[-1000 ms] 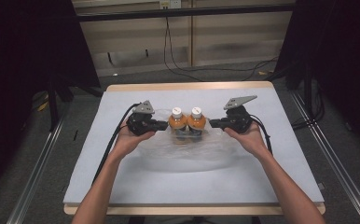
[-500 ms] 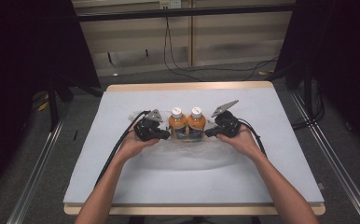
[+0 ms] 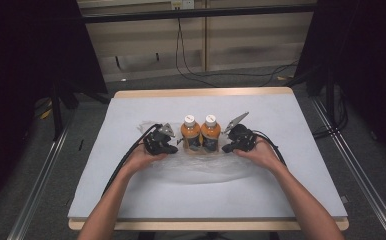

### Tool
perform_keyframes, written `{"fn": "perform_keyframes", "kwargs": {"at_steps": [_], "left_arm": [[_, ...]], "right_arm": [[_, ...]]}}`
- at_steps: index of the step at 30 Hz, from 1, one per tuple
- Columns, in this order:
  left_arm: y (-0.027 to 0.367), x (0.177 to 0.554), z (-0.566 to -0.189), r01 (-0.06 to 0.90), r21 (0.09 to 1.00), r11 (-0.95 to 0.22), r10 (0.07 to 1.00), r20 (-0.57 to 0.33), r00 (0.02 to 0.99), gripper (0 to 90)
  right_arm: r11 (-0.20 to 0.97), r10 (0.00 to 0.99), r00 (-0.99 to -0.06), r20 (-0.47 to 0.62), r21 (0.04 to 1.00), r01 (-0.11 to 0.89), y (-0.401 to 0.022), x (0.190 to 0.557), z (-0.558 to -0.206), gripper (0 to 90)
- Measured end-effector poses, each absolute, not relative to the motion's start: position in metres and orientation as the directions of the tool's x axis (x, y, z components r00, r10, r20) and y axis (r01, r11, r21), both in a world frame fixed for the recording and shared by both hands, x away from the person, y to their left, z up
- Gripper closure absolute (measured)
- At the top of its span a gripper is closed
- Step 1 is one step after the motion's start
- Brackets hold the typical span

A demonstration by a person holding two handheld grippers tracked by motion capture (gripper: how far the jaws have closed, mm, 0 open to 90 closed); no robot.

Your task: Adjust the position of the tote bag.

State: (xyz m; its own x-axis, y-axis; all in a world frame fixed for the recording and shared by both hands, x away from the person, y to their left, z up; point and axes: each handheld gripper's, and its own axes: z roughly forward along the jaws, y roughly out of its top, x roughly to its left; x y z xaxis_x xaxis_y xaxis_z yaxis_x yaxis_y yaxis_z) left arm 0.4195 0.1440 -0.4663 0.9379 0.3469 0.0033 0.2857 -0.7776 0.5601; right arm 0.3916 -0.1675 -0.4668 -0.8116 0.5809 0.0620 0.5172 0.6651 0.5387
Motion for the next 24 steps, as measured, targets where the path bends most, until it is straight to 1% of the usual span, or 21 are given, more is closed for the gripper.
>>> {"fn": "perform_keyframes", "kwargs": {"at_steps": [3,5,7,14,19,24], "left_arm": [[0.150,0.418,-0.465,0.278,0.544,-0.792,0.343,0.019,0.939,89.4],[0.155,0.415,-0.464,0.275,0.529,-0.803,0.340,0.028,0.940,90.0],[0.156,0.414,-0.464,0.271,0.529,-0.804,0.336,0.028,0.941,90.0],[0.158,0.408,-0.460,0.237,0.483,-0.843,0.293,0.043,0.955,90.0],[0.163,0.404,-0.458,0.240,0.452,-0.859,0.290,0.042,0.956,90.0],[0.162,0.397,-0.456,0.203,0.404,-0.892,0.250,0.067,0.966,90.0]], "right_arm": [[0.715,0.561,-0.828,0.003,0.503,0.487,-0.172,0.387,-0.464,90.0],[0.738,0.545,-0.838,0.004,0.472,0.482,-0.179,0.380,-0.462,90.0],[0.743,0.542,-0.841,0.004,0.466,0.481,-0.182,0.377,-0.461,90.0],[0.754,0.527,-0.849,0.029,0.445,0.483,-0.196,0.363,-0.459,90.0],[0.781,0.510,-0.860,0.006,0.415,0.466,-0.199,0.355,-0.457,90.0],[0.795,0.508,-0.862,-0.006,0.390,0.465,-0.202,0.350,-0.456,90.0]]}}
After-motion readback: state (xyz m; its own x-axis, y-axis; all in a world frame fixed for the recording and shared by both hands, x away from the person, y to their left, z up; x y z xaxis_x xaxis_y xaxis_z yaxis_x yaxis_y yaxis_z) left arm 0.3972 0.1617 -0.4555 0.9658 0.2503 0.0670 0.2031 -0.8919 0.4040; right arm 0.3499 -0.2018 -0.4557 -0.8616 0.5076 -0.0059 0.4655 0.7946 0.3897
